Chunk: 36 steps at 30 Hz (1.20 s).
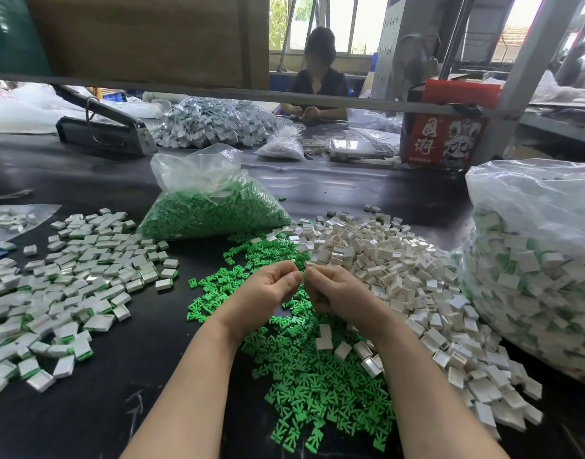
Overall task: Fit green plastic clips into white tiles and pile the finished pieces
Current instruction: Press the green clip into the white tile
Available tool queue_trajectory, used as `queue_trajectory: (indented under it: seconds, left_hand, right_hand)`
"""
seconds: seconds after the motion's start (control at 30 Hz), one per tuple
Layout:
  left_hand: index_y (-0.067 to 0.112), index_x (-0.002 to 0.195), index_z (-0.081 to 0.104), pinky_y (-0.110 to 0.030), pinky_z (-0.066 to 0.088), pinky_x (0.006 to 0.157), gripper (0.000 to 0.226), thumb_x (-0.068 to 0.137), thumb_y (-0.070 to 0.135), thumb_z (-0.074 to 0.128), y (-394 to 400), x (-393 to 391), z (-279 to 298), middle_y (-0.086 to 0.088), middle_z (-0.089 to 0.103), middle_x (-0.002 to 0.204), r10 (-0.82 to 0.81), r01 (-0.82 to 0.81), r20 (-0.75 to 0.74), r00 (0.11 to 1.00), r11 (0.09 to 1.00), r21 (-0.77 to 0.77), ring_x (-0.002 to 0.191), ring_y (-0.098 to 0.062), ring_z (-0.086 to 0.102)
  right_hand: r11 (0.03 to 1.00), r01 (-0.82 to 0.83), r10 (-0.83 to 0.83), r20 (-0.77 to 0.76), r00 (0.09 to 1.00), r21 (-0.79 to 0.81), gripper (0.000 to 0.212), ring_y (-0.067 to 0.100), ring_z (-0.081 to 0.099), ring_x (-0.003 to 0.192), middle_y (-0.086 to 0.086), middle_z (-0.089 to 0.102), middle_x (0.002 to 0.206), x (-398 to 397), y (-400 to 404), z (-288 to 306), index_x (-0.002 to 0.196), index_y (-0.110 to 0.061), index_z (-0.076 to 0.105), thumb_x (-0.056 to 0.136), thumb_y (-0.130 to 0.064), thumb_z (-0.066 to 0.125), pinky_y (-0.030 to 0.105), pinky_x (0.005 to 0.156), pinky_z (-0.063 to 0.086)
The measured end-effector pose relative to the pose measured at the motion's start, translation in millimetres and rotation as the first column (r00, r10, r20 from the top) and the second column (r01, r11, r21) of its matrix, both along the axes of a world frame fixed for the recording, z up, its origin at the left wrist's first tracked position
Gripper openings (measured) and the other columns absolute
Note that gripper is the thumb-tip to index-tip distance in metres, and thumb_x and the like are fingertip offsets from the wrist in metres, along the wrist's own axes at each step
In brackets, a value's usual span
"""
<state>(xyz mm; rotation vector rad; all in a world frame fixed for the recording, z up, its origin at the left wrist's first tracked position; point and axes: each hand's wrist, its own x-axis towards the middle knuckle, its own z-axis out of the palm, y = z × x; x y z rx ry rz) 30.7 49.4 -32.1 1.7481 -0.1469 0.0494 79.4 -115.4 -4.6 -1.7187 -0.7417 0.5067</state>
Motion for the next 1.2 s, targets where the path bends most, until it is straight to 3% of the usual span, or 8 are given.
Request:
queue_trajectory:
  seconds: [0.17, 0.27, 0.4, 0.6, 0.8, 0.87, 0.97, 1.2]
  left_hand:
    - [0.021, 0.078, 0.055, -0.019, 0.041, 0.059, 0.021, 0.093, 0.035, 0.05, -2.0, -0.4, 0.0, 0.005, 0.042, 0.07, 0.037, -0.036, 0.012, 0.999, 0.999, -0.01, 0.067, -0.011, 0.04]
    - [0.026, 0.074, 0.055, -0.026, 0.044, 0.061, 0.021, 0.092, 0.037, 0.05, -1.8, 0.1, -0.5, 0.006, 0.042, 0.068, 0.074, -0.074, 0.019, 0.997, 0.997, -0.002, 0.068, -0.014, 0.039]
    - [0.025, 0.077, 0.059, -0.041, 0.043, 0.073, 0.02, 0.093, 0.035, 0.05, -2.4, 0.2, 0.5, 0.01, 0.045, 0.068, 0.086, -0.086, 0.008, 0.996, 0.996, -0.039, 0.068, -0.01, 0.042]
    - [0.031, 0.076, 0.061, -0.026, 0.04, 0.07, 0.021, 0.094, 0.036, 0.05, -2.4, -0.2, 1.6, 0.013, 0.046, 0.068, 0.062, -0.061, 0.017, 0.998, 0.997, -0.049, 0.068, -0.007, 0.043]
    - [0.001, 0.092, 0.051, -0.038, 0.034, 0.077, 0.034, 0.095, 0.035, 0.05, -0.4, -3.4, 4.2, -0.004, 0.04, 0.078, 0.034, -0.033, 0.007, 0.999, 0.999, -0.034, 0.076, -0.018, 0.036]
    - [-0.002, 0.093, 0.05, -0.033, 0.034, 0.073, 0.036, 0.094, 0.034, 0.051, -0.2, -3.0, 3.9, -0.004, 0.04, 0.076, 0.026, -0.026, 0.007, 1.0, 0.999, -0.035, 0.073, -0.017, 0.036]
    - [0.008, 0.087, 0.054, -0.014, 0.035, 0.058, 0.024, 0.097, 0.03, 0.05, -0.7, -3.2, 4.4, 0.01, 0.041, 0.066, 0.016, -0.016, 0.008, 1.0, 0.999, -0.046, 0.059, -0.005, 0.037]
    - [0.013, 0.086, 0.051, -0.007, 0.034, 0.043, 0.021, 0.105, 0.016, 0.042, -1.7, -5.4, 7.0, 0.019, 0.041, 0.055, 0.0, 0.0, 0.001, 1.0, 1.0, -0.029, 0.047, 0.004, 0.038]
  right_hand:
    - [0.998, 0.052, -0.051, 0.057, 0.997, -0.018, 0.024, 0.001, 0.037, 0.049, -0.005, 0.042, 0.062, 2.3, 0.3, -1.1, 0.082, -0.007, 0.052, 0.103, -0.017, 0.045, 0.014, 0.05, 0.033]
    - [0.996, 0.087, -0.083, 0.11, 0.99, -0.025, 0.026, 0.005, 0.037, 0.052, -0.003, 0.042, 0.064, 2.2, 4.0, -1.8, 0.079, -0.01, 0.052, 0.103, -0.017, 0.045, 0.019, 0.053, 0.033]
    - [0.995, 0.084, -0.087, 0.055, 0.995, 0.048, 0.032, 0.003, 0.036, 0.051, -0.005, 0.041, 0.062, 1.3, 9.3, -2.6, 0.073, -0.013, 0.046, 0.105, -0.013, 0.039, 0.018, 0.053, 0.032]
    - [0.992, 0.104, -0.11, 0.099, 0.989, 0.067, 0.034, 0.008, 0.033, 0.055, -0.005, 0.038, 0.061, 2.8, 8.5, -4.3, 0.069, -0.015, 0.043, 0.104, -0.014, 0.041, 0.025, 0.056, 0.029]
    - [0.997, 0.076, -0.077, 0.102, 0.992, 0.02, 0.035, 0.008, 0.032, 0.051, -0.004, 0.037, 0.058, 3.1, 5.2, -2.5, 0.068, -0.014, 0.043, 0.103, -0.015, 0.042, 0.023, 0.053, 0.028]
    - [0.997, 0.075, -0.077, 0.083, 0.994, 0.025, 0.035, 0.008, 0.031, 0.051, -0.003, 0.036, 0.058, 2.1, 4.2, -1.7, 0.068, -0.015, 0.042, 0.103, -0.015, 0.042, 0.023, 0.052, 0.027]
    - [0.996, 0.081, -0.083, 0.084, 0.993, 0.026, 0.036, 0.007, 0.031, 0.05, -0.004, 0.036, 0.057, 0.9, 4.2, -0.7, 0.067, -0.015, 0.042, 0.103, -0.015, 0.042, 0.02, 0.051, 0.028]
    - [0.998, 0.068, -0.069, 0.074, 0.995, 0.014, 0.035, 0.008, 0.03, 0.05, -0.003, 0.035, 0.057, -0.3, 3.9, 0.3, 0.069, -0.015, 0.042, 0.104, -0.016, 0.042, 0.022, 0.05, 0.027]
